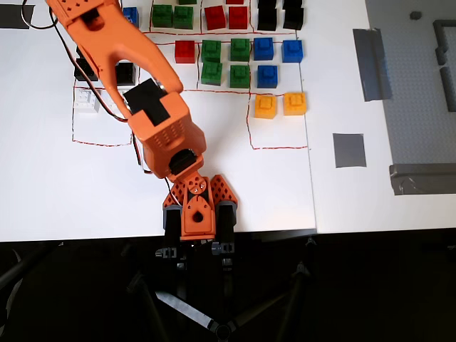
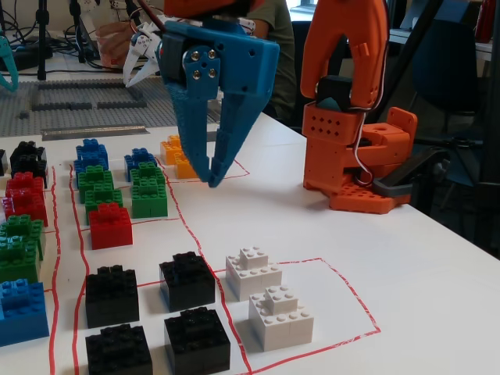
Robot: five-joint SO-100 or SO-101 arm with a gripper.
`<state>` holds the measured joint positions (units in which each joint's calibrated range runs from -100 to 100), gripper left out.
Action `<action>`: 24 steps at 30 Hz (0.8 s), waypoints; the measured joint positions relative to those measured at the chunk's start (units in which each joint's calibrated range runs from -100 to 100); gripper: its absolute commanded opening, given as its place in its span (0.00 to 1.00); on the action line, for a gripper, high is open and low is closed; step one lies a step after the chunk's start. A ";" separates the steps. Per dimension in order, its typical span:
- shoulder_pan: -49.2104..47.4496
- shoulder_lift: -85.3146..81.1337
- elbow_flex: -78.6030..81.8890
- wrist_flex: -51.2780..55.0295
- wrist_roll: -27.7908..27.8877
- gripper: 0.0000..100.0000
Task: Grab the block and put it in the grey marker
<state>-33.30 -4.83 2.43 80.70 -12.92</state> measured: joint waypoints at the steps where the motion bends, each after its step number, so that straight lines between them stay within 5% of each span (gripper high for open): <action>1: -0.44 0.00 0.00 -0.48 -0.15 0.02; 24: -2.83 9.32 0.00 -3.84 -1.32 0.23</action>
<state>-36.13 4.48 2.43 76.85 -14.24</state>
